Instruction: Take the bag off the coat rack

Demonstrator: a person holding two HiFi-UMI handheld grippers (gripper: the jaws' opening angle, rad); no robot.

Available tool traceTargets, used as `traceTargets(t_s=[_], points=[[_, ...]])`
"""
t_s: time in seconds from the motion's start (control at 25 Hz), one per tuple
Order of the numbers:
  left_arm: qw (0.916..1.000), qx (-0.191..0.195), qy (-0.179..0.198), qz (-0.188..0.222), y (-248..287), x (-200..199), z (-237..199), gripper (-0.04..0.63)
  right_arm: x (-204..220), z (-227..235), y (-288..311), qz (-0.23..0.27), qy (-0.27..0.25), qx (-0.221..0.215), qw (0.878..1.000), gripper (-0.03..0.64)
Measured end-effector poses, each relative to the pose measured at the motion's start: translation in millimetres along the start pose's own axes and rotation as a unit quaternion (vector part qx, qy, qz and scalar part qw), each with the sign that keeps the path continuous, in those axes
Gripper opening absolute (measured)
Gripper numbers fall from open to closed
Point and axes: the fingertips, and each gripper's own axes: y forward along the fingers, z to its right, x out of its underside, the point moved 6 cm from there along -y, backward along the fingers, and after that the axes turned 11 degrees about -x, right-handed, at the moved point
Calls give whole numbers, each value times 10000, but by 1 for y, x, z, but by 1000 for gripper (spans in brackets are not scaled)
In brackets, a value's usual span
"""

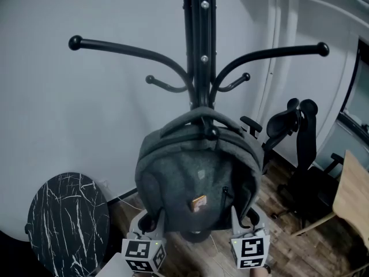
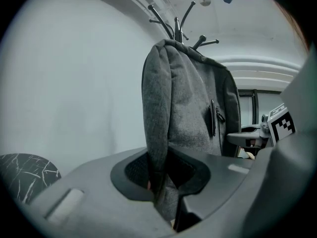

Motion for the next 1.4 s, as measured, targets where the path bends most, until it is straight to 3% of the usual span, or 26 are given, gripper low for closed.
traceTargets(t_s=[1.4], points=[[9986,-316,-3,435,-93,-12,19,74,-16,-26,-80,508,-211,-100,9984,110]])
